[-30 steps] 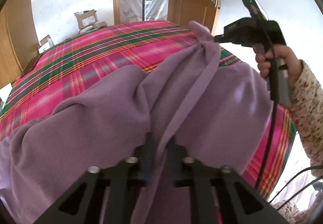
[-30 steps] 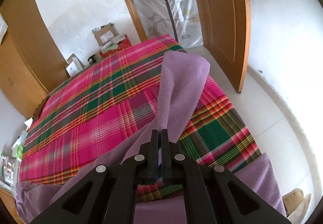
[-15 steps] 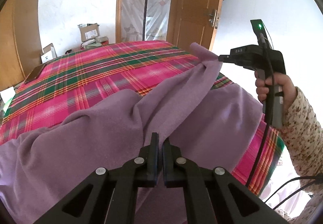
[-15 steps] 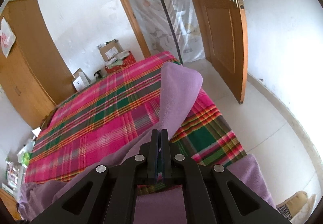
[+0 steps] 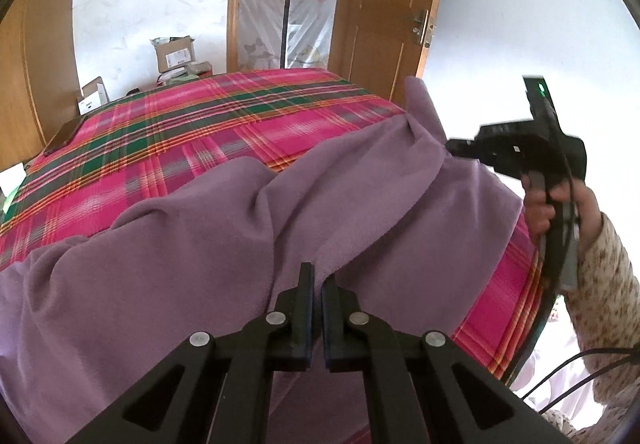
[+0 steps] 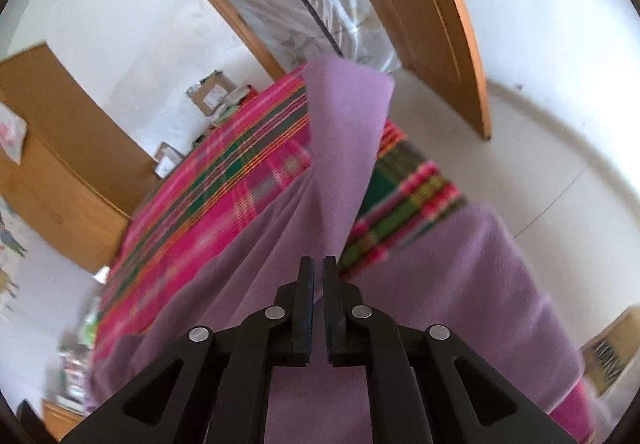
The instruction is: Fold clothes
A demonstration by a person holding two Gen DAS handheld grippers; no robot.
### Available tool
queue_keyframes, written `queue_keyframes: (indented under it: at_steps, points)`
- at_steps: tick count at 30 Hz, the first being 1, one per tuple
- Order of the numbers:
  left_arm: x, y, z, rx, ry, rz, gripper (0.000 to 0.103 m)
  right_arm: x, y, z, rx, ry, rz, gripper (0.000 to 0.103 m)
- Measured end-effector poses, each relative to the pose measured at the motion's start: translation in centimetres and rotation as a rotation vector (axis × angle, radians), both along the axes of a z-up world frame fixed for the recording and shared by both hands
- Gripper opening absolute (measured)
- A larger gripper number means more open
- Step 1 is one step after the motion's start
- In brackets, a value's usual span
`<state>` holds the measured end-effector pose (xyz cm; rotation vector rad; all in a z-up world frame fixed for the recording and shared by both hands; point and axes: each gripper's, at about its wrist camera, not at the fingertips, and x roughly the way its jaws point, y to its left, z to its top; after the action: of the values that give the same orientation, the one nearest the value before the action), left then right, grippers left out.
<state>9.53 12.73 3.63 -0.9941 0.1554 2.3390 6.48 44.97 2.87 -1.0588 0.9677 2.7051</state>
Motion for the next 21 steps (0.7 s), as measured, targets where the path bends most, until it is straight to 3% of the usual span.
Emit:
queue_keyframes:
  at_steps: [5,7,10,15,21]
  points:
    - [0.0,-0.3,0.4,0.019,0.005,0.01,0.003,2.1,-0.6,-0.7,-0.133,0.047,0.048,0.025]
    - [0.1,-0.3,0.4,0.02,0.001,0.012,0.003,2.3,-1.1,-0.7,-0.167,0.07,0.081,0.037]
    - [0.0,-0.4,0.3,0.026,-0.006,0.016,0.003,1.5,-1.7,-0.9,-0.218,0.07,0.133,0.038]
    - [0.1,-0.6,0.8,0.046,0.0,0.02,0.003,0.9,-2.7,-2.4,-0.289,0.002,0.125,0.04]
    - [0.0,-1.0,1.2,0.071,-0.009,0.021,0.003,1.0,-4.6,-2.9,-0.362,-0.001,0.161,0.04]
